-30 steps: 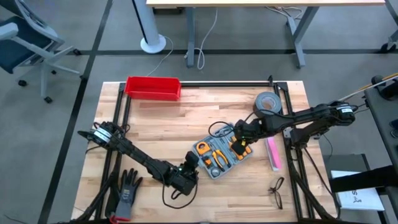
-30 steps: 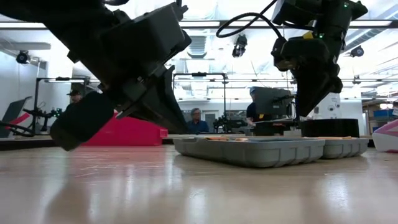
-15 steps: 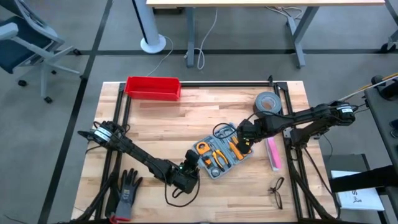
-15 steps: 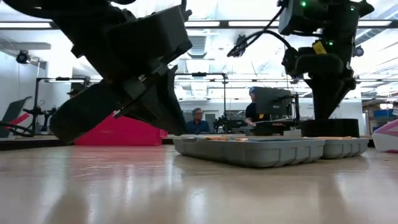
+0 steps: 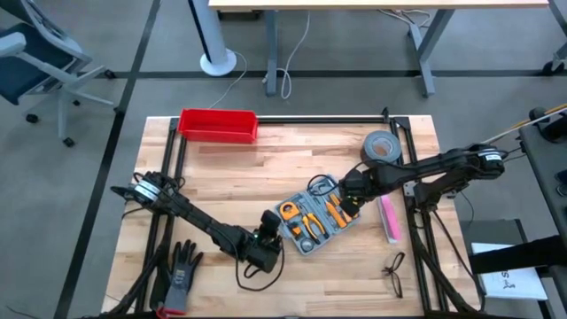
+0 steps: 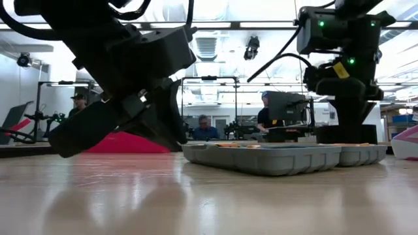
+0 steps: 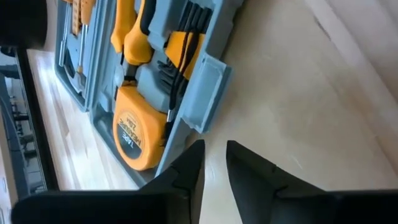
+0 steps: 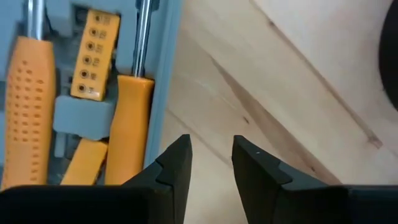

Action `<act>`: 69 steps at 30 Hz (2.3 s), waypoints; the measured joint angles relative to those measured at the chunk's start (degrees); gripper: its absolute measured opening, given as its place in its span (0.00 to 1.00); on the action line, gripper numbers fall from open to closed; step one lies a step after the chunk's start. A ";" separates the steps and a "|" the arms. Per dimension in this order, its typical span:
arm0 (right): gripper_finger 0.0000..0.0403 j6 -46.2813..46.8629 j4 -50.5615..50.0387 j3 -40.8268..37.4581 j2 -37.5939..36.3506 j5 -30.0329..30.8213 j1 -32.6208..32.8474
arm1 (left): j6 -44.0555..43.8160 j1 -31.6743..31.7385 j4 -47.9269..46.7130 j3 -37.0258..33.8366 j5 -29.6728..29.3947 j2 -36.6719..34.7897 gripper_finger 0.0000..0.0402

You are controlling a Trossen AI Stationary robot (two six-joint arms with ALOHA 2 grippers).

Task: Prefit tool cases
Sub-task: Close the gray toolbox

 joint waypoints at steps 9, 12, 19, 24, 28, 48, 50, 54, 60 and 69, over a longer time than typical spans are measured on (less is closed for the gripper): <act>0.27 -2.19 4.12 -0.13 4.88 -2.57 -0.01 | -3.67 0.00 -3.31 0.39 0.00 -1.54 0.20; 0.27 -3.00 7.43 -0.09 5.31 -4.14 -0.01 | -5.05 0.00 -4.91 0.35 1.13 -2.20 0.19; 0.23 -4.27 12.05 0.00 5.37 -8.30 0.50 | -9.58 -0.47 -11.01 0.28 6.47 -2.20 0.21; 0.21 -4.66 15.67 0.04 6.57 -9.39 1.28 | -10.14 -0.95 -13.25 -0.74 6.57 -2.20 0.22; 0.20 -4.37 17.84 0.04 8.13 -9.75 1.91 | -9.24 -0.88 -12.47 -1.76 6.07 -2.19 0.23; 0.18 -3.67 20.94 0.00 9.06 -11.24 1.87 | -6.50 -0.98 -6.96 -2.14 6.40 -2.06 0.23; 0.17 -3.00 20.99 0.00 9.06 -11.36 1.87 | -6.57 -0.98 -6.59 -2.12 6.30 -2.08 0.20; 0.16 -2.43 21.18 -0.02 9.06 -11.39 1.87 | -7.13 -0.98 -6.37 -2.12 6.27 -2.74 0.17; 0.17 -1.35 21.00 -0.02 9.04 -11.03 1.85 | -7.31 -1.22 -3.93 -2.10 6.31 -3.36 0.18; 0.18 -1.23 20.69 0.89 9.04 -9.34 1.76 | -7.33 -2.40 -1.86 -0.70 5.61 -3.71 0.19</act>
